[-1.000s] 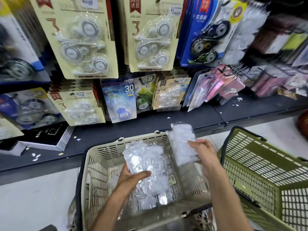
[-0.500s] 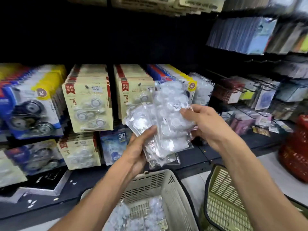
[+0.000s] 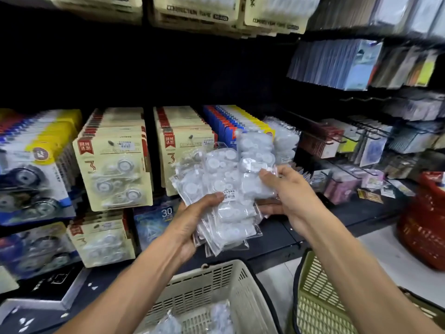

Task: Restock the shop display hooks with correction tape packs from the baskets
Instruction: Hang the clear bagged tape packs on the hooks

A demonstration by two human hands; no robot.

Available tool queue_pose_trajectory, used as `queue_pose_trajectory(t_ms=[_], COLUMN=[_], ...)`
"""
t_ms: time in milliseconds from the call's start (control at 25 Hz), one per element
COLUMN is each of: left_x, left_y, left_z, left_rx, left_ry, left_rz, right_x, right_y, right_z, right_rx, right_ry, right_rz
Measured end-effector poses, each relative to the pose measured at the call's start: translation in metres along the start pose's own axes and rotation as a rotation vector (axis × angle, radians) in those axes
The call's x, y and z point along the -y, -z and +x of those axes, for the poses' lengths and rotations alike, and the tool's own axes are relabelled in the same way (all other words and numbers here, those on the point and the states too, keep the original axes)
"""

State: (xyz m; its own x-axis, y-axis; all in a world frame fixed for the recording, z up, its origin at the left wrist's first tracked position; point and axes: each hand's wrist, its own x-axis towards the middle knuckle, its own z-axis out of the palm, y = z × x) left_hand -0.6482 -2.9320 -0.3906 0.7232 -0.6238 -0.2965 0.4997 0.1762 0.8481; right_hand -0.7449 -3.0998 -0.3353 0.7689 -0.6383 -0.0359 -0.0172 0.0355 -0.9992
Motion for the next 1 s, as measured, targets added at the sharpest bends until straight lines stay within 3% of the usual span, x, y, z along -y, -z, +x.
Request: queue_pose_trajectory(t_ms=[160,320,560,840,1000], left_x=[-0.001,0.002,0.004,0.008,0.008], left_y=[0.001,0.007,0.009,0.0,-0.004], left_z=[0.013,0.018,0.021,0.026,0.024], left_rx=[-0.031,-0.025,-0.021,-0.053,0.009], left_ry=[-0.01,-0.005,0.001,0.003,0.006], left_rz=[0.01,0.029,0.037,0.067,0.057], right_x=[-0.001,-0.012,-0.029,-0.032,-0.032], right_y=[0.043,0.076,0.075,0.085,0.09], right_z=[0.025,0.052,0.089,0.09,0.084], right_rx=[-0.233,-0.274,-0.358,-0.567,-0.599], right_ry=[0.047,0.017,-0.021,0.014,0.023], right_rz=[0.115,0.202,0.279,0.314,0.315])
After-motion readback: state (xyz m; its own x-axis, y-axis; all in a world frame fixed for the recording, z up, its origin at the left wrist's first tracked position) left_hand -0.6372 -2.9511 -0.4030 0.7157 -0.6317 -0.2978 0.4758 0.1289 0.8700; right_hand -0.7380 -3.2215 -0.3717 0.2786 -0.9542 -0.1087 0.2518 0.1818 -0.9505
